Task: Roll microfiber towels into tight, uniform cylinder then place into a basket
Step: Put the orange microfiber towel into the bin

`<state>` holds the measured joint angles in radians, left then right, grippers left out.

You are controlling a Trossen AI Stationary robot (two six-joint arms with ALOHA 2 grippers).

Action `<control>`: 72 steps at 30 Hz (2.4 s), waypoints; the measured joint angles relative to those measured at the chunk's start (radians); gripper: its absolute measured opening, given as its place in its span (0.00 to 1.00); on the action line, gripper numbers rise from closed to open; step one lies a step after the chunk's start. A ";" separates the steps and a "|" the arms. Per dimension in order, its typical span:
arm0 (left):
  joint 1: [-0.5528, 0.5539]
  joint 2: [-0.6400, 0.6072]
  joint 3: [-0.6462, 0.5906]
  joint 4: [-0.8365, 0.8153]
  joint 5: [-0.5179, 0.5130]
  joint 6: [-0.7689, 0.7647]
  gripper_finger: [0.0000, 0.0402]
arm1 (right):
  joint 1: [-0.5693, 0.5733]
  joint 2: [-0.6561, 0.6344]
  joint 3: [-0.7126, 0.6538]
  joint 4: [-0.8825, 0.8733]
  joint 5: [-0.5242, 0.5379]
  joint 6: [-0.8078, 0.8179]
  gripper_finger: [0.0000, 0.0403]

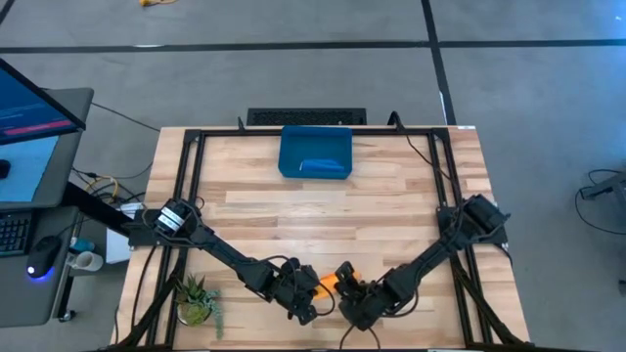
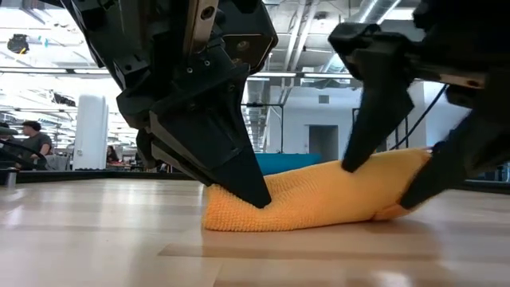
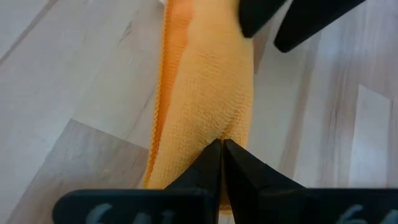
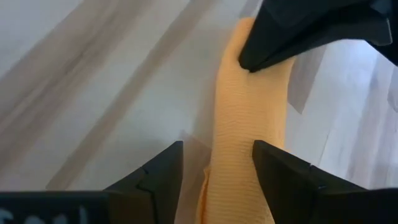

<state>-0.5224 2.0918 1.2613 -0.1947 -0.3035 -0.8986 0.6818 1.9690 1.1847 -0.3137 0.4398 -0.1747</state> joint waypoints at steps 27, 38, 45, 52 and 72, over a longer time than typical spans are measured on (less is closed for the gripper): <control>-0.007 -0.016 -0.002 -0.009 -0.049 0.159 0.03 | -0.201 -0.008 -0.043 -0.036 -0.161 0.202 0.51; -0.090 -0.129 -0.009 -0.249 -0.088 0.131 0.03 | -0.261 -0.007 -0.045 -0.055 -0.254 0.262 0.38; -0.129 -0.246 -0.007 -0.453 -0.119 0.023 0.03 | -0.295 -0.009 -0.045 -0.074 -0.307 0.358 0.34; -0.170 -0.388 -0.005 -0.588 -0.178 -0.021 0.03 | -0.313 -0.012 -0.045 -0.074 -0.368 0.361 0.12; -0.257 -0.747 -0.003 -0.793 -0.267 -0.084 0.03 | -0.373 -0.182 -0.054 -0.167 -0.315 0.270 0.07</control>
<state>-0.7792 1.3449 1.2587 -0.9880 -0.5705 -0.9830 0.3083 1.7867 1.1309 -0.4810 0.1246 0.0949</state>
